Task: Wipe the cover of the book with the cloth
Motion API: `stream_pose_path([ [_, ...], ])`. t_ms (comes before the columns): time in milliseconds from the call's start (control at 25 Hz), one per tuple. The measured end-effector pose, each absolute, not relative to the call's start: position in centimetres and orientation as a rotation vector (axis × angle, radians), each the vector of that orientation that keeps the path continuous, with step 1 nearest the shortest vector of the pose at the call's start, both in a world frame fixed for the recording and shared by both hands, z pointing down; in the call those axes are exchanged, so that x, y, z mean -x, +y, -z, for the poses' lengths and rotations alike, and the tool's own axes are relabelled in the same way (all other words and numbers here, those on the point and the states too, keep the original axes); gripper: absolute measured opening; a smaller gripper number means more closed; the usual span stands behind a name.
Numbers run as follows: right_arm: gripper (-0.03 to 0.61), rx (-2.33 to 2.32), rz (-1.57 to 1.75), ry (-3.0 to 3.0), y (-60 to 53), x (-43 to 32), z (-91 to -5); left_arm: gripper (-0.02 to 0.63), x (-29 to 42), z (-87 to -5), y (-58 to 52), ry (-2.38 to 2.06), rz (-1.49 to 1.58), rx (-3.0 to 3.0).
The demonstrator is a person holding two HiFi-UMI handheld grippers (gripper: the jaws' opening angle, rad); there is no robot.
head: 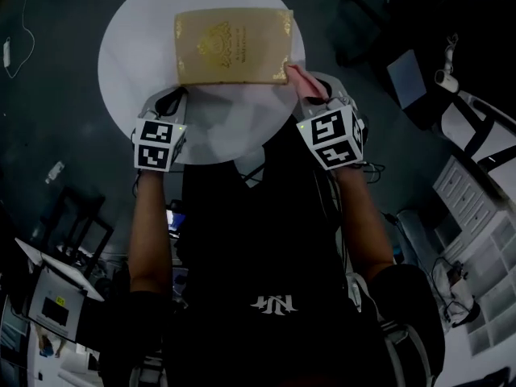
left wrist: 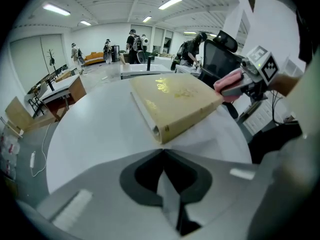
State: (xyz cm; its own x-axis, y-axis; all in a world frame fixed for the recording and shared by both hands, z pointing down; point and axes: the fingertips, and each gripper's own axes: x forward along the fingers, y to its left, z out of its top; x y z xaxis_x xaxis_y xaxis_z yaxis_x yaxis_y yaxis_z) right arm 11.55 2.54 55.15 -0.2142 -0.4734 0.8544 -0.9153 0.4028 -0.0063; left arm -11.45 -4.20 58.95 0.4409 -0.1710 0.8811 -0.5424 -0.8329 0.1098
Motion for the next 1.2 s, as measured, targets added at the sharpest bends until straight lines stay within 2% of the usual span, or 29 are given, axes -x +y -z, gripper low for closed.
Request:
stream_pose_path([
  [120, 0.015, -1.222, -0.673, -1.878, 2.3, -12.4, -53.7, 0.003, 11.8, -57.7, -3.9, -0.636, -1.345, -2.317],
  [240, 0.015, -1.216, -0.634, -2.062, 1.5, -10.0, -49.6, 0.003, 12.1, -54.7, -3.4, -0.650, -1.260, -2.322],
  [440, 0.015, -1.170, -0.651, -2.551, -0.1, -5.4, -38.8, 0.003, 10.8, -45.2, -2.9, -0.709, -0.912, -2.393],
  [600, 0.015, -1.062, -0.533, -2.804, -1.0, -3.2, -30.4, 0.003, 9.8, -36.2, -2.4, -0.768, -0.616, -2.493],
  [920, 0.014, -0.804, -0.301, -3.167, 2.5, 2.4, -16.0, 0.003, 12.1, -22.6, 2.4, -0.830, -0.442, -2.662],
  [1200, 0.014, -0.803, -0.105, -3.219, 8.2, 6.1, -9.7, 0.002, 15.0, -13.6, 7.9, -0.688, -0.166, -2.813],
])
